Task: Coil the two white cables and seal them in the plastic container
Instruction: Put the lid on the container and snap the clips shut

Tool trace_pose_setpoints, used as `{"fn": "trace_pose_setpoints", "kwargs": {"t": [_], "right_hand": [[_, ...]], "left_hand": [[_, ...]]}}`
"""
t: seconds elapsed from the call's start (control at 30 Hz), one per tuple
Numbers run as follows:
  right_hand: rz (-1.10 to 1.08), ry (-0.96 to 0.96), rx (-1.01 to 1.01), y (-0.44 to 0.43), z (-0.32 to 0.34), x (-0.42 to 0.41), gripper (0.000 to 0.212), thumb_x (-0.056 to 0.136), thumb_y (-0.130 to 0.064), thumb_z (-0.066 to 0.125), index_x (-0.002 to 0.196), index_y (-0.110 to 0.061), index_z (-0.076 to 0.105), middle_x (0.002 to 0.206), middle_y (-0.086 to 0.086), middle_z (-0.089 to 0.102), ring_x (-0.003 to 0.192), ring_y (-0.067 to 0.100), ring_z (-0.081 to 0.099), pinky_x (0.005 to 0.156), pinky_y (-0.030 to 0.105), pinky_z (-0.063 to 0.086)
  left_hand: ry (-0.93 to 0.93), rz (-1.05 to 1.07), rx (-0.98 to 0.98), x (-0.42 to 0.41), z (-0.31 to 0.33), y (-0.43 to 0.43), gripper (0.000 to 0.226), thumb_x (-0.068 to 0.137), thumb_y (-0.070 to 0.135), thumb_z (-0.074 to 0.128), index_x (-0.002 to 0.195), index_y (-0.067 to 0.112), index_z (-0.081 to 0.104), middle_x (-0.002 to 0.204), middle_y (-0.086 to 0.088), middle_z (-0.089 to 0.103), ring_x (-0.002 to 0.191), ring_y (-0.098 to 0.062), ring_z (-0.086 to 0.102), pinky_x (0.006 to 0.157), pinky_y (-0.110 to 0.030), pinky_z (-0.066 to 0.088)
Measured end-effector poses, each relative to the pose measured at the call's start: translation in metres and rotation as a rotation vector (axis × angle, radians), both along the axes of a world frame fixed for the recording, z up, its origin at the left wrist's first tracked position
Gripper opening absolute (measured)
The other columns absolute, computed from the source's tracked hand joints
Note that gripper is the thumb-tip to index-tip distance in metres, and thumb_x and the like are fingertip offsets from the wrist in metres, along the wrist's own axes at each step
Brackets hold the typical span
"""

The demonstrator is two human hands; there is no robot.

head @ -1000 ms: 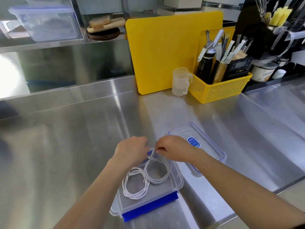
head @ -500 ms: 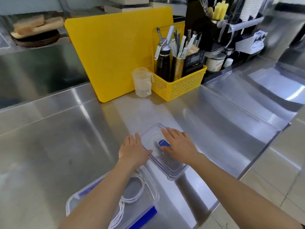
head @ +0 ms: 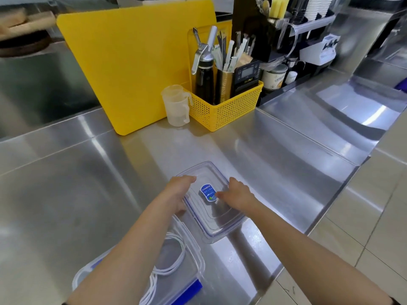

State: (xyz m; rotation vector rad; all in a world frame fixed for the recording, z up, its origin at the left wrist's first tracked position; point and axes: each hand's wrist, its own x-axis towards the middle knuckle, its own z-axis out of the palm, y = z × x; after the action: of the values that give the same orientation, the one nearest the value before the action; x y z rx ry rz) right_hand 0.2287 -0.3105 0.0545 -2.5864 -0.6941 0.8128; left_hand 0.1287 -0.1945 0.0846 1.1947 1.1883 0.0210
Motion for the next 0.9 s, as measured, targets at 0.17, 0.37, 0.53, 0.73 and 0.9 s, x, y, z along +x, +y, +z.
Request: {"fn": "trace_pose_setpoints", "kwargs": {"t": [0.17, 0.37, 0.53, 0.73, 0.9], "right_hand": [[-0.267, 0.091, 0.275, 0.007, 0.013, 0.011, 0.027, 0.072, -0.03, 0.066, 0.088, -0.012, 0.054, 0.088, 0.012, 0.062, 0.089, 0.034, 0.059, 0.086, 0.043, 0.047], [-0.21, 0.108, 0.554, 0.036, 0.07, 0.007, 0.013, 0.074, -0.019, 0.068, 0.07, -0.009, 0.059, 0.067, 0.009, 0.051, 0.066, 0.028, 0.048, 0.064, 0.04, 0.037], [-0.127, 0.119, 0.648, 0.064, 0.084, -0.014, 0.04, 0.075, -0.027, 0.07, 0.108, -0.006, 0.061, 0.1, 0.009, 0.061, 0.098, 0.029, 0.057, 0.093, 0.044, 0.044], [-0.238, 0.64, 0.809, 0.082, 0.092, -0.056, 0.026, 0.086, -0.018, 0.062, 0.103, -0.015, 0.041, 0.081, 0.003, 0.05, 0.059, 0.018, 0.053, 0.044, 0.024, 0.048], [-0.119, 0.66, 0.758, 0.082, 0.087, -0.074, 0.018, 0.085, -0.012, 0.062, 0.099, -0.013, 0.052, 0.078, 0.005, 0.053, 0.045, 0.011, 0.05, 0.041, 0.019, 0.044]], "left_hand": [[-0.098, 0.215, 0.002, -0.006, 0.017, 0.016, 0.042, 0.085, 0.017, 0.059, 0.125, 0.007, 0.049, 0.126, -0.016, 0.055, 0.099, -0.026, 0.05, 0.072, -0.039, 0.047], [-0.213, 0.221, 0.099, -0.025, 0.069, 0.022, 0.007, 0.089, -0.001, 0.054, 0.093, 0.004, 0.058, 0.069, -0.011, 0.062, 0.064, -0.019, 0.056, 0.062, -0.039, 0.054], [-0.391, 0.402, 0.131, -0.07, 0.088, 0.033, 0.005, 0.09, -0.001, 0.053, 0.088, 0.001, 0.057, 0.061, -0.009, 0.062, 0.057, -0.02, 0.062, 0.075, -0.045, 0.056], [-0.537, 0.641, 0.079, -0.131, 0.072, 0.007, 0.011, 0.09, 0.003, 0.055, 0.08, 0.006, 0.059, 0.054, -0.004, 0.067, 0.055, -0.015, 0.064, 0.068, -0.03, 0.051], [-0.609, 0.655, 0.059, -0.198, 0.067, -0.009, 0.015, 0.09, 0.02, 0.055, 0.084, 0.007, 0.061, 0.078, -0.008, 0.062, 0.072, -0.022, 0.061, 0.076, -0.037, 0.052]]}}
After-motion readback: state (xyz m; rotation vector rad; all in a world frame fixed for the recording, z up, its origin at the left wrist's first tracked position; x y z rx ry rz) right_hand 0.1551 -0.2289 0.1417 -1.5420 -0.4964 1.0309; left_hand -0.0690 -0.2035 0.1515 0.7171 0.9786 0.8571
